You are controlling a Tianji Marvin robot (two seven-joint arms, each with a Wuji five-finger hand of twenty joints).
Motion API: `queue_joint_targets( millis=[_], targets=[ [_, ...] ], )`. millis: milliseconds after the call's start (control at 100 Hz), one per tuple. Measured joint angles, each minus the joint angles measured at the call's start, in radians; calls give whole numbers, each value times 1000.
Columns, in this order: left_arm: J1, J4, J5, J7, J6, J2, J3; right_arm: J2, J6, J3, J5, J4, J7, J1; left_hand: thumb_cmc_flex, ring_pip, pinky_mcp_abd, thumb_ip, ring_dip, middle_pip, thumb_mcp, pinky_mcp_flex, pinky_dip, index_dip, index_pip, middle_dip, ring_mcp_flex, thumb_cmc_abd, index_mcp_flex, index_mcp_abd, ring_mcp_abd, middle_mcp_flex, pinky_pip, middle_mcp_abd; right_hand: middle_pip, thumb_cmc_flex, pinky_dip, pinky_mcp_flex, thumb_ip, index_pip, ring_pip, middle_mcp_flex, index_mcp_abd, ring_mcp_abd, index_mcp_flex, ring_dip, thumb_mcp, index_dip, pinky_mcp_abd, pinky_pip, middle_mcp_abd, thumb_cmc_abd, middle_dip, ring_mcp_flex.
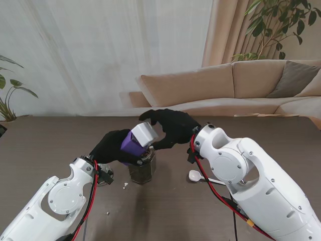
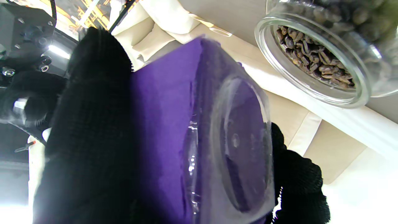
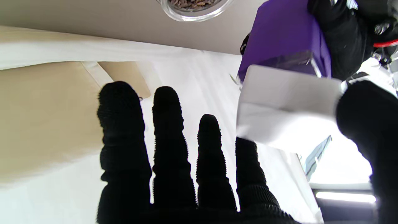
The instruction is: Portion coffee beans from the glass jar into the coffee jar
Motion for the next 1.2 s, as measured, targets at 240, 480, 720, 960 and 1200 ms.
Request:
queue_joint_targets(
  millis=[240,480,720,960,1200],
  targets=[
    [0,0,-1,0,2,0,2,-2,97,0,-13,5,-35,6,0,0,0,0,0,0,0,0,0,0,0,0,0,0,0,0,0,0,0,0,33,-91,26,0,62,77,59,44,47,31,216,-4,-462,47,3,5,73,447,-9,9],
    [-7,5,-6,-3,1,0,8,-4,162,-39,-91,0,-26,16,0,0,0,0,0,0,0,0,0,0,0,0,0,0,0,0,0,0,0,0,39,-196,26,0,69,109,87,168,48,43,581,2,-465,87,13,19,100,556,1,70],
    [-10,14,-7,-4,-2,0,9,2,112,-48,-93,-14,4,20,0,0,0,0,1,0,0,0,0,0,0,0,0,0,0,0,0,0,0,0,11,-83,25,2,85,-1,91,179,36,32,531,5,-412,95,13,21,97,459,14,77],
    [-15,25,-7,-3,-3,0,12,3,73,-41,-88,-17,11,20,0,0,0,0,4,0,0,0,0,0,0,0,0,0,0,0,0,0,0,0,-1,47,25,2,68,-39,95,161,73,13,334,14,-162,83,13,22,83,229,14,77],
    [-18,26,-10,-2,-2,0,15,4,40,-41,-86,-7,-9,25,0,0,0,0,5,0,0,0,0,0,0,0,0,0,0,0,0,0,0,0,1,233,25,1,52,-17,103,138,-78,0,188,14,16,75,13,22,33,-26,14,77]
  ],
)
